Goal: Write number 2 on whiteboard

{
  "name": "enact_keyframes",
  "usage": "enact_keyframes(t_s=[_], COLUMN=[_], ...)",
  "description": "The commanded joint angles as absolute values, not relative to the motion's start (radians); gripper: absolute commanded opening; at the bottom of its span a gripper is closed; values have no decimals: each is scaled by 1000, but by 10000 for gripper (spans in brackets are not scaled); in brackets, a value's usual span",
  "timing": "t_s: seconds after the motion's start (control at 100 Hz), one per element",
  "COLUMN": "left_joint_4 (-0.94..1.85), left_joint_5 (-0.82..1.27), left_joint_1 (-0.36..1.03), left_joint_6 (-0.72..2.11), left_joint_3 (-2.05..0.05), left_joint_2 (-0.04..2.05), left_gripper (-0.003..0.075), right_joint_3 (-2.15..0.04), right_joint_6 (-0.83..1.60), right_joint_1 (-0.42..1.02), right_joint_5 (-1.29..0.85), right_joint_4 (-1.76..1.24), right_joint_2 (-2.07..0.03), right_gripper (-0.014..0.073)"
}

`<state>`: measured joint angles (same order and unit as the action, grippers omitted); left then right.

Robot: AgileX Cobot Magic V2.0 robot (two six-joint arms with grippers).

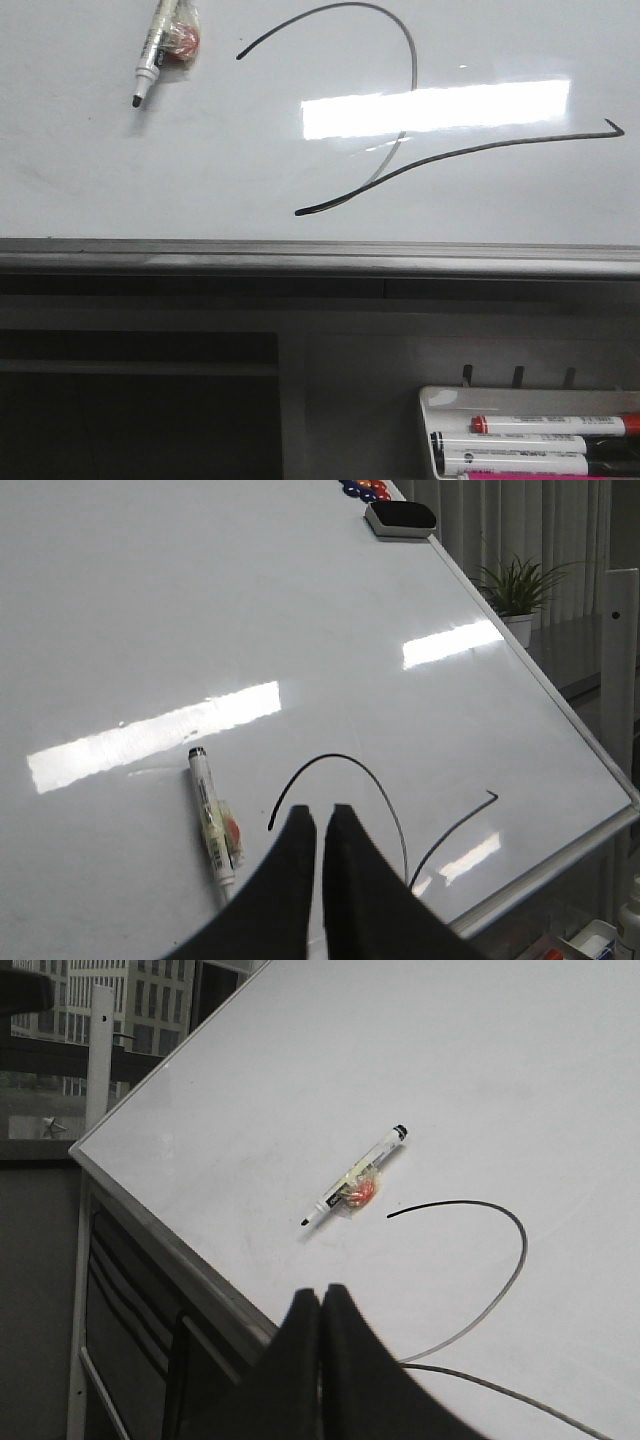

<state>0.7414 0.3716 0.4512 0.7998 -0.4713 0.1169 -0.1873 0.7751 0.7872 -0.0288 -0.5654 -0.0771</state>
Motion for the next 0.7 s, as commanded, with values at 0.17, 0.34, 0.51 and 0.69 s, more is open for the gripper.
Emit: enact_keyframes(t_s=[0.17,0.34,0.51,0.69], left_joint_4=[759,759,759,766], left_joint_5=[326,326,326,310], left_joint_1=[449,449,449,449], left_joint_6=[800,800,800,800], left_joint_3=[-370,-321,-274,-239], left_joint_2=[35,35,35,35], left_gripper=[-20,-20,-20,-20], right_joint_3=[-195,-195,-195,-195], right_joint_6=[773,773,773,773], right_joint_1=[781,781,781,781], right_joint_5=[45,45,45,45], right_joint_4=[-564,-564,-564,-564], right_joint_2=[-70,-70,-70,-70], right_gripper=[-71,-71,-71,-71])
